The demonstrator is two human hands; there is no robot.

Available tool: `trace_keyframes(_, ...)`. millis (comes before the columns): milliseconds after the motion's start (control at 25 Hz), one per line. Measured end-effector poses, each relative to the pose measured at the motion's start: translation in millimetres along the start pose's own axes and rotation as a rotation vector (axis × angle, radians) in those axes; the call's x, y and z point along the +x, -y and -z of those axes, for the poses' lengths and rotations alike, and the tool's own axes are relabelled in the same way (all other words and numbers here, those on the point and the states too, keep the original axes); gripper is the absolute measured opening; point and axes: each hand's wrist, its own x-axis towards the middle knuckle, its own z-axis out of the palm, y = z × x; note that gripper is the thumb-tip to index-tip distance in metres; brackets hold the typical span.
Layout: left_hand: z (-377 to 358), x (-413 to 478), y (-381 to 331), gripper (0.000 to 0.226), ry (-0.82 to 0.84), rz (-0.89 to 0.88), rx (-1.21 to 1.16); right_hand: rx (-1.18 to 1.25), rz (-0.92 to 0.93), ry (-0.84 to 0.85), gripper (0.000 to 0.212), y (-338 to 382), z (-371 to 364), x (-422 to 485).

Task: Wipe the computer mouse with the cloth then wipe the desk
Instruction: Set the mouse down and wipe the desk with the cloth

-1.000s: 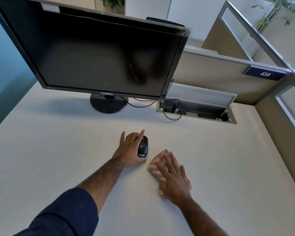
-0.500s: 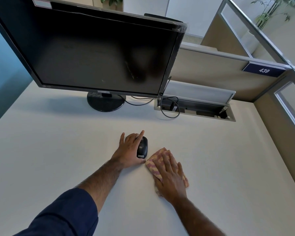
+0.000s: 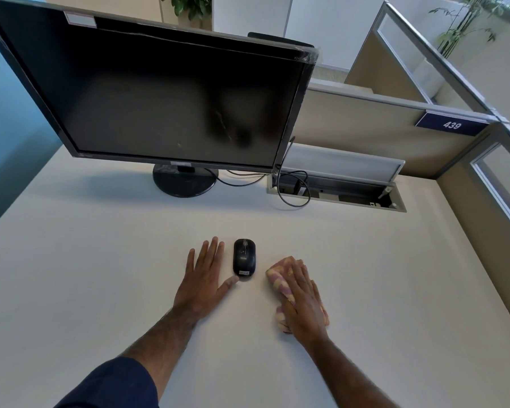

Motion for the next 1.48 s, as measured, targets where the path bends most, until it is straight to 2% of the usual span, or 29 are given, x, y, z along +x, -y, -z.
trace_keyframes(80,-3,-8,-1,0.086,-0.004,-0.014,0.049,-0.02,-0.025,-0.048,0.072,1,-2,-14)
trace_keyframes(200,-3,-8,-2,0.086,0.006,0.01,0.072,-0.23,0.117,-0.06,0.081,7,-22,-51)
trace_keyframes(400,-4,-9,-3,0.086,-0.014,0.021,0.08,-0.407,0.03,0.045,0.078,8,-26,-56)
trace_keyframes(560,-6,-17,-5,0.085,-0.08,0.077,0.043,-0.379,0.001,0.032,0.079,-12,-8,-42)
trace_keyframes(800,-11,-41,-20,0.083,-0.121,0.11,0.065,-0.413,-0.12,0.01,0.079,-93,47,15)
trace_keyframes(960,-6,-46,-54,0.081,-0.141,0.109,0.079,-0.345,-0.204,-0.01,0.083,-144,87,57)
trace_keyframes(1080,3,-43,-87,0.079,-0.17,0.057,0.108,-0.334,-0.179,-0.011,0.083,-179,121,91)
trace_keyframes(1200,10,-38,-118,0.076,-0.143,-0.103,0.169,-0.263,-0.213,-0.001,0.07,-198,142,115)
trace_keyframes(1320,9,-21,-148,0.074,-0.09,-0.2,0.192,-0.189,-0.253,-0.013,0.076,-201,146,121)
trace_keyframes(1480,0,17,-201,0.072,-0.024,-0.257,0.129,-0.26,-0.166,0.041,0.068,-214,146,110)
